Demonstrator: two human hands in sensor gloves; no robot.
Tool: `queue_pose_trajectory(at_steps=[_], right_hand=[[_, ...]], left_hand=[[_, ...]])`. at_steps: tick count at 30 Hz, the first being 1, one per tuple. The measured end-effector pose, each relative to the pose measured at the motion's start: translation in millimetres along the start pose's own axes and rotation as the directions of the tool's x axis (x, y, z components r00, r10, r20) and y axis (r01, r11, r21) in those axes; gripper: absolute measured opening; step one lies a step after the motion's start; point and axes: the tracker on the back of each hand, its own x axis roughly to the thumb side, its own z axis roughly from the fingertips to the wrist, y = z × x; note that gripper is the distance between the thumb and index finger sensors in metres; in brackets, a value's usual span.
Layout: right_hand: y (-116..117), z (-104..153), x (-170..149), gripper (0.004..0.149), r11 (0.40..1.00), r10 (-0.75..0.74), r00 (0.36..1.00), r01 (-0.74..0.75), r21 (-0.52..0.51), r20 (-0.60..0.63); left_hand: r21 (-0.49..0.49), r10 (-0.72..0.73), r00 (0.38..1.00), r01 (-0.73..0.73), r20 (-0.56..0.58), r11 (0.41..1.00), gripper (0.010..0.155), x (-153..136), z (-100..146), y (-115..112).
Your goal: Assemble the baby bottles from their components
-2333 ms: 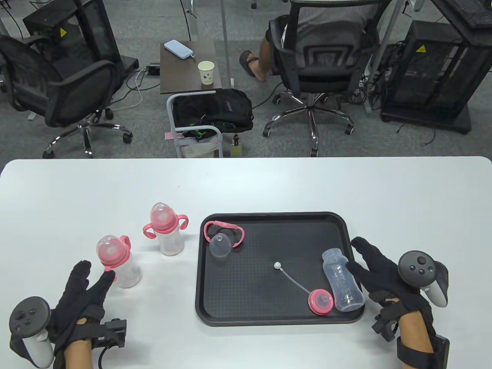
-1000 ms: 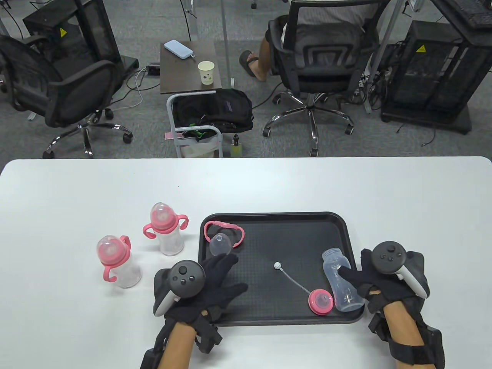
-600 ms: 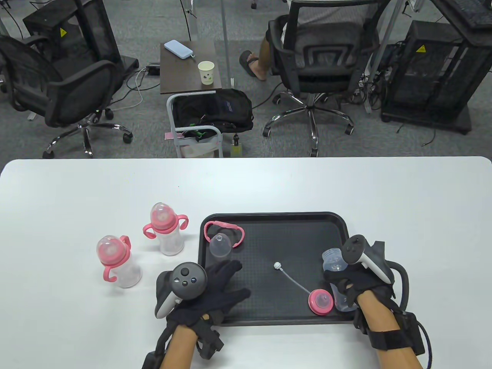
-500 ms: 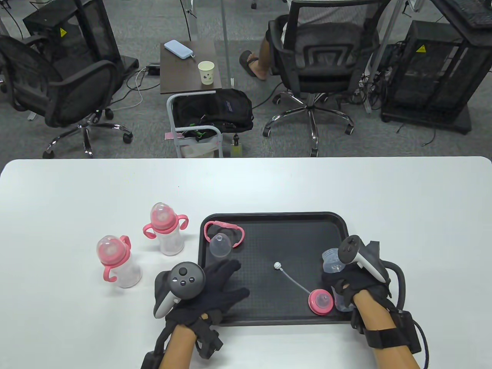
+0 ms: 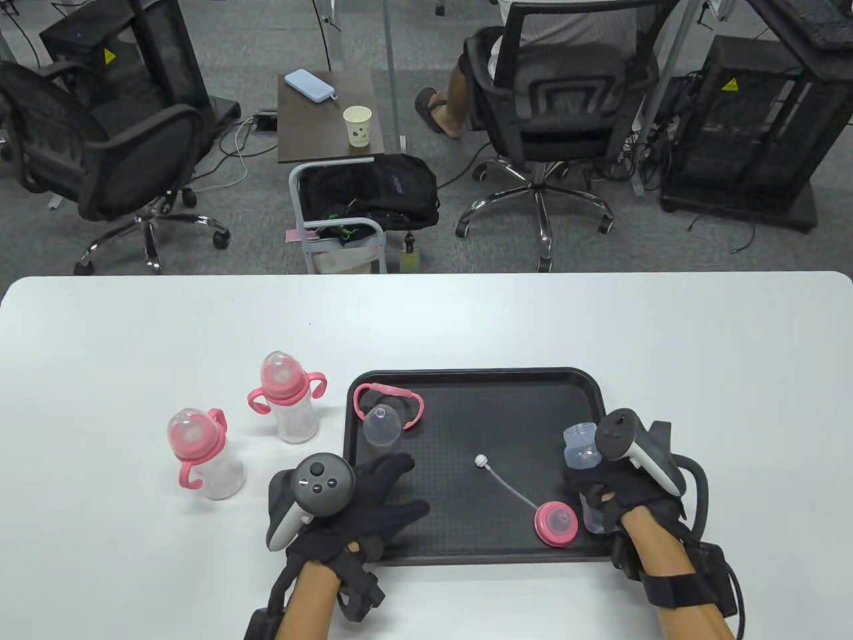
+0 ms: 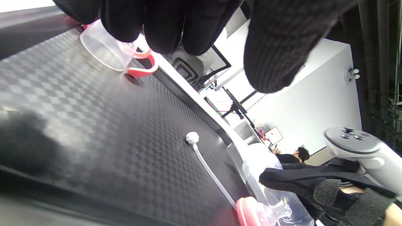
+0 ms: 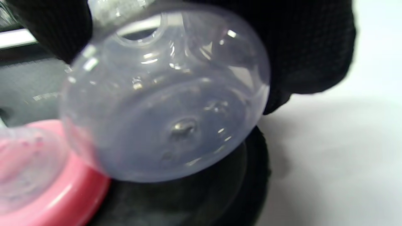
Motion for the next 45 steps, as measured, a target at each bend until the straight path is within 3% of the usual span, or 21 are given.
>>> queue_pose_trajectory(at_steps=[8,15,17,19,23,34,39,42,45], right_hand=[[-17.0,15.8,-11.3,0.096,0.978,-0.099,0.986,0.121,-0.169,0.132],[-20.4,23.5,-18.5,0.095,0.912,-0.186,0.932,0.282,-0.299,0.311],[-18.0,23.4,-22.7,0.095,0.856,-0.28,0.864,0.422,-0.298,0.418],[-17.3,23.7,-25.6,0.096,0.83,-0.299,0.834,0.468,-0.305,0.464],[-14.3,23.5,-32.7,0.097,0.752,-0.372,0.712,0.607,-0.256,0.595],[-14.8,28.1,-42.8,0.096,0.718,-0.385,0.616,0.668,-0.196,0.688],[-12.4,29.0,-41.9,0.097,0.729,-0.409,0.591,0.67,-0.141,0.696],[-12.8,29.7,-40.5,0.097,0.735,-0.407,0.589,0.665,-0.132,0.699],[-13.3,31.5,-39.5,0.097,0.731,-0.41,0.58,0.67,-0.126,0.704]], left_hand=[[0.001,0.006,1.0,-0.006,-0.029,1.0,0.081,-5.5,-0.7,0.1],[0.004,0.009,0.999,-0.009,-0.045,1.0,0.081,-6.4,0.1,0.8],[0.005,0.011,0.999,-0.011,-0.051,1.0,0.081,-7.0,0.6,0.9],[0.007,0.013,0.998,-0.012,-0.056,1.0,0.081,-7.7,0.9,0.4],[-0.006,0.002,0.998,-0.002,-0.066,1.0,0.08,-8.7,-0.3,-2.8],[0.039,-0.01,0.996,0.013,-0.088,0.999,0.078,-9.2,-0.4,4.3],[0.224,-0.169,0.979,0.19,-0.11,0.956,0.068,10.6,-3.6,31.8],[0.246,-0.215,0.968,0.242,-0.133,0.939,0.064,26.0,-13.1,51.8],[0.323,-0.326,0.934,0.357,-0.147,0.877,0.06,49.9,-32.2,75.8]])
